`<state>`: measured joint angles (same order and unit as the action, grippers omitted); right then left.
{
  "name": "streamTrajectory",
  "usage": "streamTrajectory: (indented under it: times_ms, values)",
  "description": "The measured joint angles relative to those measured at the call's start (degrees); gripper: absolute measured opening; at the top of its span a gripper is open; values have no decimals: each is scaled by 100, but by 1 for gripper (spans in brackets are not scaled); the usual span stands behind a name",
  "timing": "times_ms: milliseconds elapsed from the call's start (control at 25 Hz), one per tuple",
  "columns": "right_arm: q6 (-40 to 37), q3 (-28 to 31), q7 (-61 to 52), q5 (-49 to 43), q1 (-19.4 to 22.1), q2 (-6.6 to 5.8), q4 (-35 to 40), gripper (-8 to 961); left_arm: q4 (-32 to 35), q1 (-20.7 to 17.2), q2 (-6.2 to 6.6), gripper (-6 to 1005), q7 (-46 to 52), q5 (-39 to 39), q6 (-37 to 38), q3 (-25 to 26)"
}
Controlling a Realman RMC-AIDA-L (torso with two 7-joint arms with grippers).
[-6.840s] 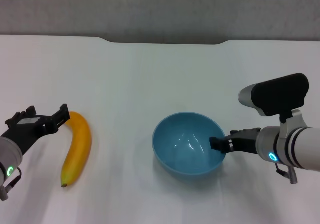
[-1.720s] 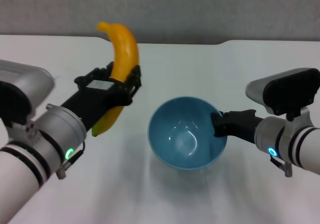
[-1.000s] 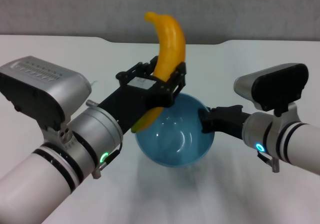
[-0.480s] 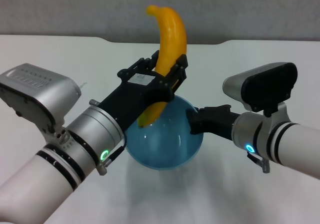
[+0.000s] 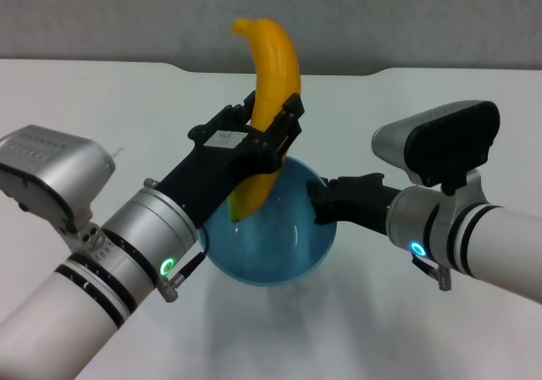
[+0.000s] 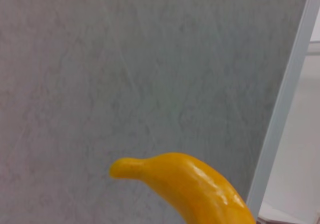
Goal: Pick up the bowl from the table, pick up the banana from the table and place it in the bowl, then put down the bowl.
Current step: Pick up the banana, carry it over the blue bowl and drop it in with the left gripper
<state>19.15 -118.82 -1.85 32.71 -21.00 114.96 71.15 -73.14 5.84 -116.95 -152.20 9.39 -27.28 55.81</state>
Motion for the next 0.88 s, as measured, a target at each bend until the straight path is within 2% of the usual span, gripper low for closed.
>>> streamTrajectory:
  times_ms: [360,880]
  values:
    - [2,0,9,-2,18,0,139,58,695,304,-4,512,97,540,-368,-40]
    - [9,185,58,-43,164,-9,288,60,753,269,3,512,102,572,-410,-53]
